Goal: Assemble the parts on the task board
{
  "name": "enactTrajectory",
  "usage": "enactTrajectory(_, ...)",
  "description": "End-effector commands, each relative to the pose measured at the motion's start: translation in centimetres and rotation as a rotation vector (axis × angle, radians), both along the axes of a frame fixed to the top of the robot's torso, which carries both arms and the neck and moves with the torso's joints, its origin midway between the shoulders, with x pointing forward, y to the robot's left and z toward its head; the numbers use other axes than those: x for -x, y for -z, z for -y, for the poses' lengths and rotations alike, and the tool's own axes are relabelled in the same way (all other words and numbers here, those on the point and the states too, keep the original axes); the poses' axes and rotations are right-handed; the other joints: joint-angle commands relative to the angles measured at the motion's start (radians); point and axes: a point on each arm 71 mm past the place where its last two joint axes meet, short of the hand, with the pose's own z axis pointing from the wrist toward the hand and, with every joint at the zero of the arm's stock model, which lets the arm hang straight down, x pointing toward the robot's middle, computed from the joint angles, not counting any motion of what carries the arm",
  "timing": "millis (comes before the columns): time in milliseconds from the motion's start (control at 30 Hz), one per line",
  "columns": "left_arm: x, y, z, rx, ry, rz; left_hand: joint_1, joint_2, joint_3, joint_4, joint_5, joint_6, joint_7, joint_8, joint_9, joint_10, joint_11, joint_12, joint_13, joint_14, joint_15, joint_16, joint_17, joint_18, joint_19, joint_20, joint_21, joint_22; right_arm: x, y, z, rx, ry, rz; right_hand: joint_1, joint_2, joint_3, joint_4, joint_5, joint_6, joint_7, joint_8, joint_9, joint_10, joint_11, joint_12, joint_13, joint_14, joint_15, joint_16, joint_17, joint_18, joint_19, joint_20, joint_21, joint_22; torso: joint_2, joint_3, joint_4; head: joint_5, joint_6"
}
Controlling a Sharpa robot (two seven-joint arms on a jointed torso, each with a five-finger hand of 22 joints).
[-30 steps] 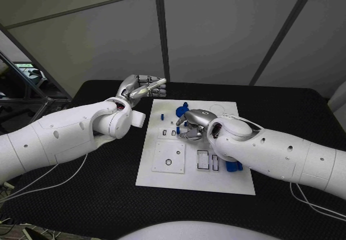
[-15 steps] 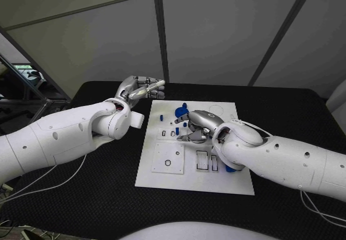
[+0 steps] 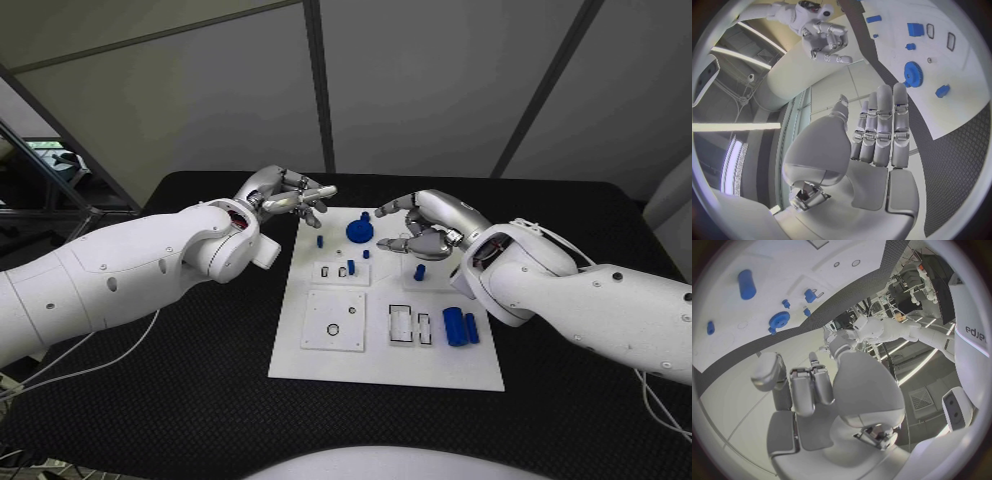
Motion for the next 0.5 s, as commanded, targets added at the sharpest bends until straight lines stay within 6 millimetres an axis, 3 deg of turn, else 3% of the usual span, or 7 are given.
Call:
enactTrajectory(33,0.1,0.7,0.2,-0.214,0.096,-0.121,-0.022,0.022,-0.018,0.026,0.002,0.002,-0.007,0.009,0.011,0.004,-0.010,0.051,0.049,0.118,-0.016,0.366,0.389,-0.011,0.057,-0.022,0.074,0.046,-0.2,-0.8,0.9,-0.100,-0.008,-0.063,0.014,0.010,0.002,-0.001,0.011,0.091,-0.005,0.050,0.018,0.009,-0.002,-0.027,0.133,0.067,0.000,-0.024,0.174,0.023,-0.026,-0.003,-0.024,-0.036,-0.011,0.0039,-0.0021,0.001,-0.003)
enactTrajectory(100,0.0,0.7,0.2,-0.267,0.108,-0.156,-0.049,0.037,-0.033,0.053,0.002,0.002,-0.018,0.017,0.021,0.006,-0.011,0.095,0.089,0.169,-0.028,0.543,0.590,-0.015,0.092,-0.032,0.134,0.089,-0.5,-1.2,1.7,-0.131,0.001,-0.099,0.015,0.013,0.002,0.000,0.014,0.109,-0.009,0.061,0.019,0.005,-0.006,-0.033,0.127,0.066,-0.003,-0.029,0.170,0.025,-0.031,-0.005,-0.032,-0.047,-0.014,0.0050,-0.0017,0.000,-0.005)
enactTrajectory(167,-0.1,0.5,0.2,-0.328,0.117,-0.194,-0.060,0.047,-0.049,0.072,0.005,0.009,-0.019,0.038,0.042,-0.004,-0.031,0.175,0.160,0.173,-0.030,0.626,0.689,-0.026,0.101,-0.043,0.232,0.197,-0.8,-1.7,2.7,-0.169,0.018,-0.133,0.015,0.016,0.004,0.000,0.018,0.131,-0.014,0.075,0.021,-0.016,-0.010,-0.063,0.100,0.054,-0.007,-0.054,0.145,0.034,-0.057,-0.008,-0.063,-0.097,-0.016,0.0055,-0.0022,-0.001,-0.005)
enactTrajectory(267,-0.3,0.1,0.3,-0.434,0.138,-0.248,-0.085,0.068,-0.059,0.099,0.004,0.031,-0.039,0.070,0.067,0.001,-0.035,0.262,0.231,0.194,-0.043,0.694,0.776,-0.040,0.121,-0.049,0.332,0.318,-1.5,-2.6,4.4,-0.210,0.052,-0.161,0.015,0.017,0.005,0.001,0.021,0.149,-0.019,0.088,0.021,-0.030,-0.015,-0.083,0.082,0.046,-0.011,-0.074,0.126,0.040,-0.075,-0.011,-0.087,-0.131,-0.017,0.0059,-0.0040,-0.003,-0.006)
enactTrajectory(433,-0.9,-1.4,0.7,-0.637,0.159,-0.288,-0.110,0.081,-0.100,0.143,0.002,0.029,-0.061,0.157,0.156,-0.051,-0.055,0.493,0.450,0.218,-0.055,0.762,0.869,-0.056,0.133,-0.065,0.483,0.494,-3.0,-3.6,7.3,-0.238,0.123,-0.171,0.012,0.015,0.003,0.002,0.022,0.150,-0.020,0.091,0.020,-0.035,-0.016,-0.091,0.075,0.043,-0.012,-0.082,0.119,0.042,-0.080,-0.013,-0.096,-0.144,-0.019,0.0057,-0.0035,-0.009,-0.007)
enactTrajectory(500,-1.2,-2.0,1.0,-0.698,0.163,-0.290,-0.123,0.081,-0.116,0.158,0.001,0.026,-0.064,0.177,0.177,-0.047,-0.058,0.549,0.507,0.228,-0.059,0.781,0.895,-0.064,0.145,-0.066,0.526,0.550,-3.4,-3.7,8.2,-0.240,0.142,-0.170,0.010,0.012,0.001,0.002,0.026,0.147,-0.020,0.091,0.018,-0.039,-0.016,-0.096,0.070,0.040,-0.012,-0.087,0.114,0.043,-0.084,-0.014,-0.102,-0.152,-0.020,0.0052,-0.0038,-0.009,-0.010)
